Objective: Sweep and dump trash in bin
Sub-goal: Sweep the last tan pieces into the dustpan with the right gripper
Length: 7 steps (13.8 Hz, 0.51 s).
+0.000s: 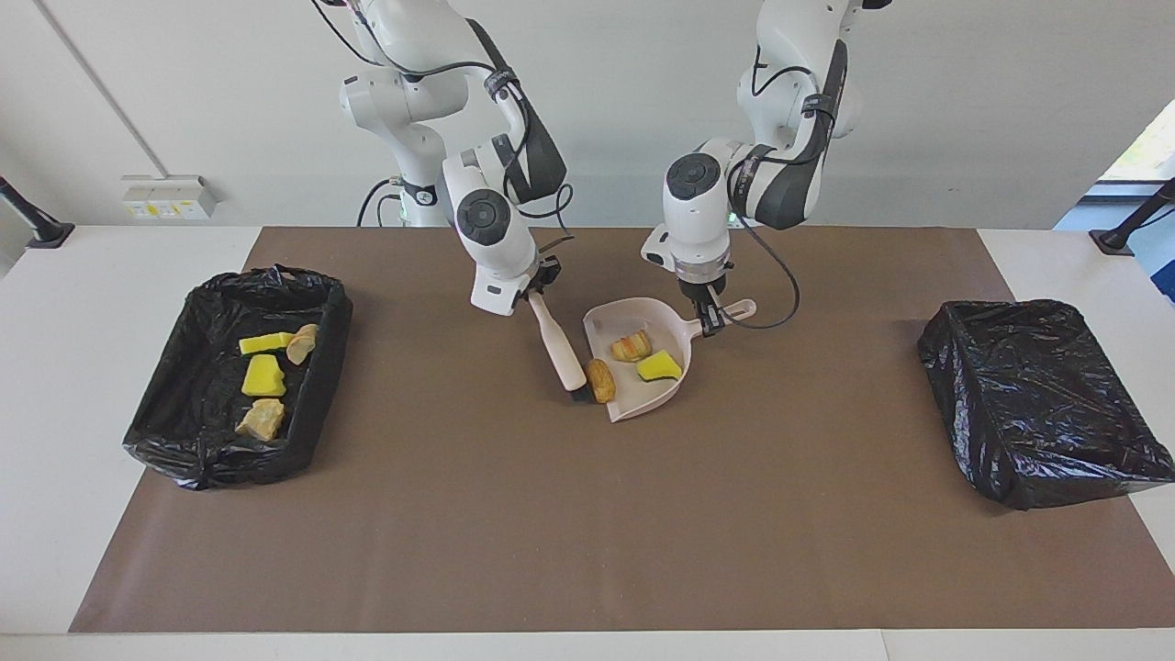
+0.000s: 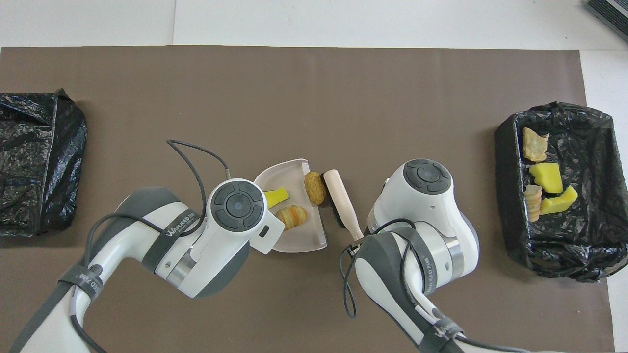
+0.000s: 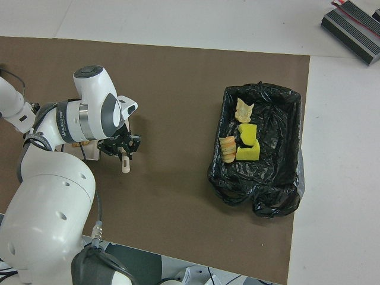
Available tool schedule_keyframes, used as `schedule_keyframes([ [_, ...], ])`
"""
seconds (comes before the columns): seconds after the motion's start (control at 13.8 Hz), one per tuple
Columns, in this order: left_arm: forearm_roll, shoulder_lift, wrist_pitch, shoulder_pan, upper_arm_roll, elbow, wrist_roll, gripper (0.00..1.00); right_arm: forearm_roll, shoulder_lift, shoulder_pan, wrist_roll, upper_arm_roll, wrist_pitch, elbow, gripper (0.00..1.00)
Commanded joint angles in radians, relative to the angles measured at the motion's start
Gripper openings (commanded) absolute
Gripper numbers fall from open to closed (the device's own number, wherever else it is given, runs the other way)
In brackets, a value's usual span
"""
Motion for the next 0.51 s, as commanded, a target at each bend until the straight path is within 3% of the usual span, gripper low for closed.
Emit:
schedule_keyframes([
  [0.0,-0.008,-0.02,0.014,0.013,-0.003,-0.028,0.025,0.0,0.107,-0.081,0.005,-0.019,0.003,0.046,-0.103,0.0],
  [0.29,-0.008,-0.015,0.047,0.034,-0.003,-0.028,0.105,0.0,0.186,-0.101,0.034,-0.008,0.001,0.053,-0.133,0.0],
  [0.44,-0.008,-0.013,0.072,0.034,-0.003,-0.029,0.162,0.0,0.285,-0.13,0.049,-0.015,0.003,0.121,-0.188,0.0],
])
